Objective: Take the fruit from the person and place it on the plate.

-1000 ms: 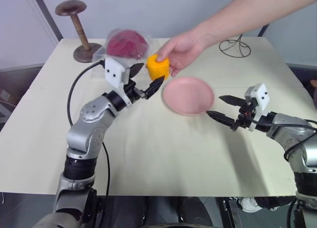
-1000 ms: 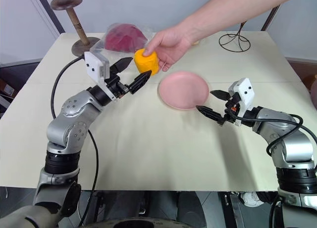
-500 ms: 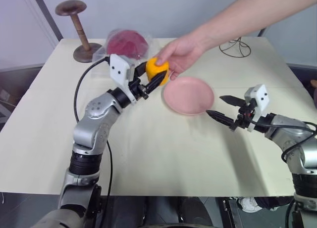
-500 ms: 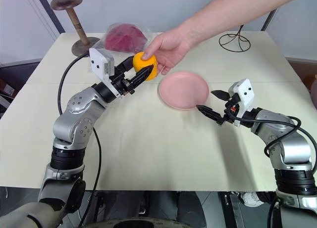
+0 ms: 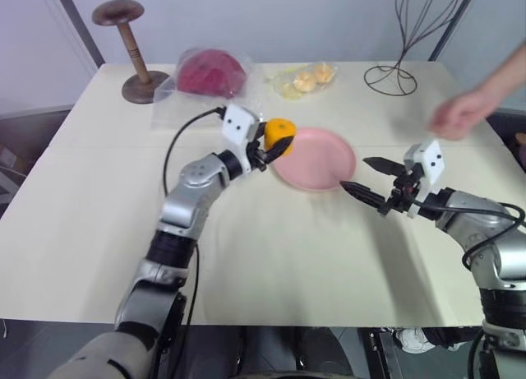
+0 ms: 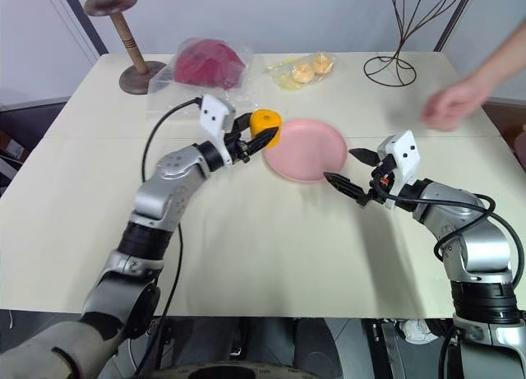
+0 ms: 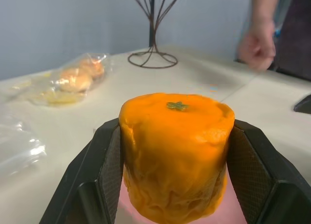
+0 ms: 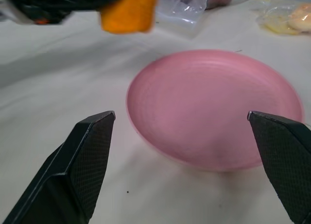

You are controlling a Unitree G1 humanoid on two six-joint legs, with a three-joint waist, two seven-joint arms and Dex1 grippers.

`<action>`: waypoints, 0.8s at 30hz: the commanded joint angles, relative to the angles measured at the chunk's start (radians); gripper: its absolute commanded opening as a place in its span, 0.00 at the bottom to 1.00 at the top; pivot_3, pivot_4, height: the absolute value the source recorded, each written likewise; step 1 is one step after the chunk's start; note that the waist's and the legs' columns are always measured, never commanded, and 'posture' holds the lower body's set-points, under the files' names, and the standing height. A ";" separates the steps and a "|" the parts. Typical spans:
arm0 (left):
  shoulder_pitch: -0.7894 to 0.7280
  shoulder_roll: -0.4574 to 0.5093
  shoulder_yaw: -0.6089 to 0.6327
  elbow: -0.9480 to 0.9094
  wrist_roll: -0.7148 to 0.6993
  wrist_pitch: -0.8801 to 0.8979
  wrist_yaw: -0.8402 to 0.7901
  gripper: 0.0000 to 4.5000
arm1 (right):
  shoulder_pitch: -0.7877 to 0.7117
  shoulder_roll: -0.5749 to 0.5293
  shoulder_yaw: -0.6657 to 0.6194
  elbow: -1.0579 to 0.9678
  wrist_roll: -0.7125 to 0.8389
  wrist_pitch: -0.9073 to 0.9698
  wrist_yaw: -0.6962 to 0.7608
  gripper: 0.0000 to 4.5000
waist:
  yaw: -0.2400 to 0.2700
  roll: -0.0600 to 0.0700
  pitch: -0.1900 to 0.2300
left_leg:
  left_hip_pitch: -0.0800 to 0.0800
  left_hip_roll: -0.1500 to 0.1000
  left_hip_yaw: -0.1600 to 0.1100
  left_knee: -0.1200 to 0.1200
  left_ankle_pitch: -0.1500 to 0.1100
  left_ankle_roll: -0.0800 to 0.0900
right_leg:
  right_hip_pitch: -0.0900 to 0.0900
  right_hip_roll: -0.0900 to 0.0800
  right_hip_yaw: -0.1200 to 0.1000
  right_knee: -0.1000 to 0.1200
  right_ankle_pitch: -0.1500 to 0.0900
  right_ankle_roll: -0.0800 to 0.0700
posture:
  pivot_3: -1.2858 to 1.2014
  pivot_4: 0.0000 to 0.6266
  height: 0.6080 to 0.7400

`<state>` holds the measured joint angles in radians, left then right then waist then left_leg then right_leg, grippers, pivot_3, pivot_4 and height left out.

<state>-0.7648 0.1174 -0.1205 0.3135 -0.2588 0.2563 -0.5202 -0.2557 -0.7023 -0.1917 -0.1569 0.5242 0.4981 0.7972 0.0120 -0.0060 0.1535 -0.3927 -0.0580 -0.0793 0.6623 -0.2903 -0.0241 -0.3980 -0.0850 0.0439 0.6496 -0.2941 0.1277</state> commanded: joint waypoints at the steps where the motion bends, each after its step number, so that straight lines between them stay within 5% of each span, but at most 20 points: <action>1: -0.107 -0.044 -0.016 0.193 0.065 -0.117 -0.007 0.54 | -0.002 0.005 -0.025 -0.047 -0.003 -0.026 -0.015 1.00 | 0.001 -0.001 0.000 | 0.000 0.000 0.000 0.000 0.000 0.000 | 0.000 0.000 0.000 0.000 0.000 0.000 | 0.52 0.24 1.00; 8: -0.235 -0.102 -0.010 0.511 0.130 -0.278 -0.042 0.54 | 0.019 0.010 -0.038 -0.077 0.002 -0.024 -0.046 1.00 | -0.003 -0.002 0.001 | 0.000 0.000 0.000 0.000 0.000 0.000 | -0.001 0.000 0.000 0.000 0.000 0.000 | 0.52 0.24 1.00; 12: -0.276 -0.125 0.022 0.597 0.125 -0.329 -0.042 0.96 | 0.025 0.009 -0.044 -0.085 0.005 -0.023 -0.057 1.00 | -0.001 -0.003 0.002 | 0.000 0.000 0.000 0.000 0.000 0.000 | -0.001 0.000 0.000 0.000 0.000 0.000 | 0.52 0.24 1.00; 13: -0.282 -0.129 0.029 0.608 0.124 -0.335 -0.043 0.99 | 0.025 0.009 -0.044 -0.084 0.005 -0.023 -0.058 1.00 | -0.001 -0.003 0.002 | 0.000 0.000 0.000 0.000 0.000 0.001 | -0.001 0.000 0.000 0.000 0.000 0.000 | 0.52 0.24 1.00; 24: -0.317 -0.112 0.123 0.565 0.081 -0.383 -0.036 0.99 | -0.024 0.017 -0.026 -0.016 -0.028 -0.061 -0.069 1.00 | -0.003 -0.003 0.002 | 0.000 0.000 0.000 0.000 0.000 0.001 | -0.001 0.000 0.000 0.001 0.000 0.000 | 0.52 0.24 1.00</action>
<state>-1.0367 -0.0076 -0.0389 0.9621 -0.1405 -0.1114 -0.5501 -0.2561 -0.6894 -0.2036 -0.1792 0.5113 0.4702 0.7324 0.0093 -0.0093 0.1555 -0.3932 -0.0582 -0.0789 0.6625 -0.2906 -0.0235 -0.3994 -0.0849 0.0440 0.6503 -0.2941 0.1280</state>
